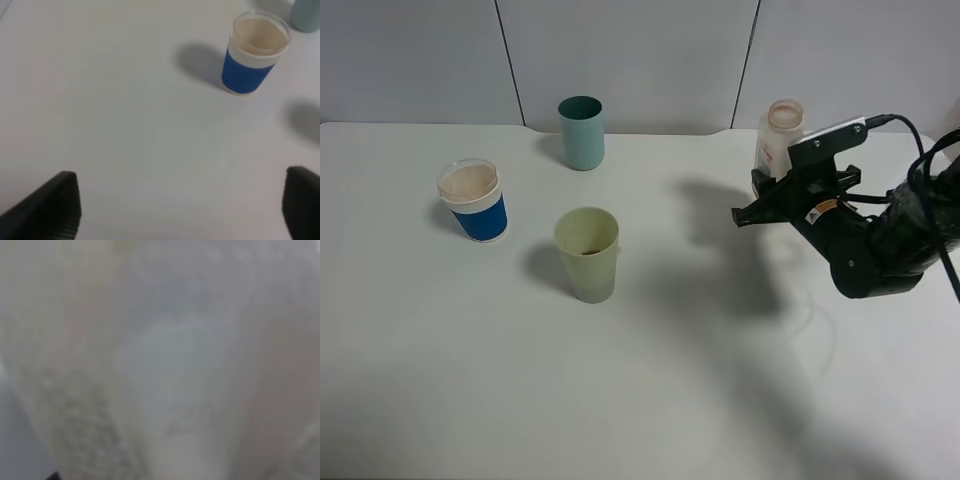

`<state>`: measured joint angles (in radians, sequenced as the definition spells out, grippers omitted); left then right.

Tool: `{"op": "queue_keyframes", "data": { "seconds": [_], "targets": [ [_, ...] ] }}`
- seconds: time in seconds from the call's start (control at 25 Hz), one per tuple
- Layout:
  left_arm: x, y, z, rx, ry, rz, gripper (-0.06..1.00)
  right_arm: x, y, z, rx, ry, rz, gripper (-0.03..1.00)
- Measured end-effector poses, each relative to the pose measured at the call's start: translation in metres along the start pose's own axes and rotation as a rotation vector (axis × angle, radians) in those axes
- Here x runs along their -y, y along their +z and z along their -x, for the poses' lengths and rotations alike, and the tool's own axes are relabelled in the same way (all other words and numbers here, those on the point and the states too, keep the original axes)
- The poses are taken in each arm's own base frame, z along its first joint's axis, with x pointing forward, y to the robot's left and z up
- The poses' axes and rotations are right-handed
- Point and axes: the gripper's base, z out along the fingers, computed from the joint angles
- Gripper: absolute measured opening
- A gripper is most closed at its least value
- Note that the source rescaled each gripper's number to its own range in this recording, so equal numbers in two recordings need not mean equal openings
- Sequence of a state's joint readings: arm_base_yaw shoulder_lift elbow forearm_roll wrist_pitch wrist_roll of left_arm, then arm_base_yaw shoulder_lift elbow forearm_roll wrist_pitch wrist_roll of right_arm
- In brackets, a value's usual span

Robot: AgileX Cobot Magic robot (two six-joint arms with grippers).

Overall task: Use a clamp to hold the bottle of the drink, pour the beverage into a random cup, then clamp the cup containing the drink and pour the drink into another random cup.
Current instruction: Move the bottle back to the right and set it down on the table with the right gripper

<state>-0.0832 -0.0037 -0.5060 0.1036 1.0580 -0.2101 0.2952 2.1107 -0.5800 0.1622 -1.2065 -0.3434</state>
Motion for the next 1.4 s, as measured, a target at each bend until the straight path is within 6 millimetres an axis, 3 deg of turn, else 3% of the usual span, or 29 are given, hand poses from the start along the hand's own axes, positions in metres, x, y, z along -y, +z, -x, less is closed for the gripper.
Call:
{"op": "queue_keyframes", "data": {
  "seconds": [0.44,0.84,1.4],
  "targets": [
    [0.0,0.0,0.0,0.0,0.0,0.0,0.88,-0.004,0.001,-0.017,-0.054,0.115,0.006,0.0],
    [0.0,0.0,0.0,0.0,0.0,0.0,0.88,-0.005,0.001,-0.021,-0.069,0.223,-0.001,0.0],
    [0.0,0.0,0.0,0.0,0.0,0.0,0.88,-0.005,0.001,-0.021,-0.068,0.232,-0.007,0.0]
  ]
}}
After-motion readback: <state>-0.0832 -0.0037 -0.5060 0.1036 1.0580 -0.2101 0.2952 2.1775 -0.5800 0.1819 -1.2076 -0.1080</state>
